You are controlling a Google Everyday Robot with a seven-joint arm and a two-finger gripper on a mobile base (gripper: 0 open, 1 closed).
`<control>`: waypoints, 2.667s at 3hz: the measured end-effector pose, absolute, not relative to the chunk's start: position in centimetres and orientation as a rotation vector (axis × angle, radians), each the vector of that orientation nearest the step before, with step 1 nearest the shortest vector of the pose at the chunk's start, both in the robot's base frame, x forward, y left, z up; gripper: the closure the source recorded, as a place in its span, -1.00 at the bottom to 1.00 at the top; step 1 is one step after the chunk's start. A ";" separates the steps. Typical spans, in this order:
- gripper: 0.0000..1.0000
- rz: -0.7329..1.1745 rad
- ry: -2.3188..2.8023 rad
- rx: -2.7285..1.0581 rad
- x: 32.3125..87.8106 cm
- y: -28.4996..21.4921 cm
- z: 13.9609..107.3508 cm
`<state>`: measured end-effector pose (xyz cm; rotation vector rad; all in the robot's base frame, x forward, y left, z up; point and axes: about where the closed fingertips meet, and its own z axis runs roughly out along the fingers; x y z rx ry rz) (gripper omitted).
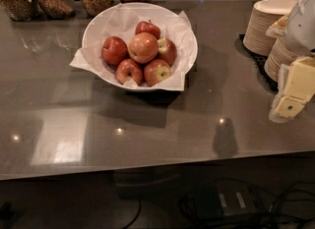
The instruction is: Pick apple from white bowl
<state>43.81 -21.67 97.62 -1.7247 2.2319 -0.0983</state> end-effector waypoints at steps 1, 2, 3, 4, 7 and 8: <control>-1.00 -0.098 2.232 -1.725 43.8 -21.7 97.6; -1.00 -0.088 2.216 -1.707 44.2 -21.4 97.8; -1.00 -0.047 2.166 -1.644 45.9 -20.2 98.2; -1.00 0.026 2.094 -1.545 49.1 -17.8 98.8; -1.00 0.346 2.027 -1.363 59.0 -7.3 97.3; -1.00 0.460 2.019 -1.372 60.6 -4.2 96.5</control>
Offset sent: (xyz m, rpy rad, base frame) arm 0.0074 0.0045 -0.0019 0.0434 -0.0078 -0.0014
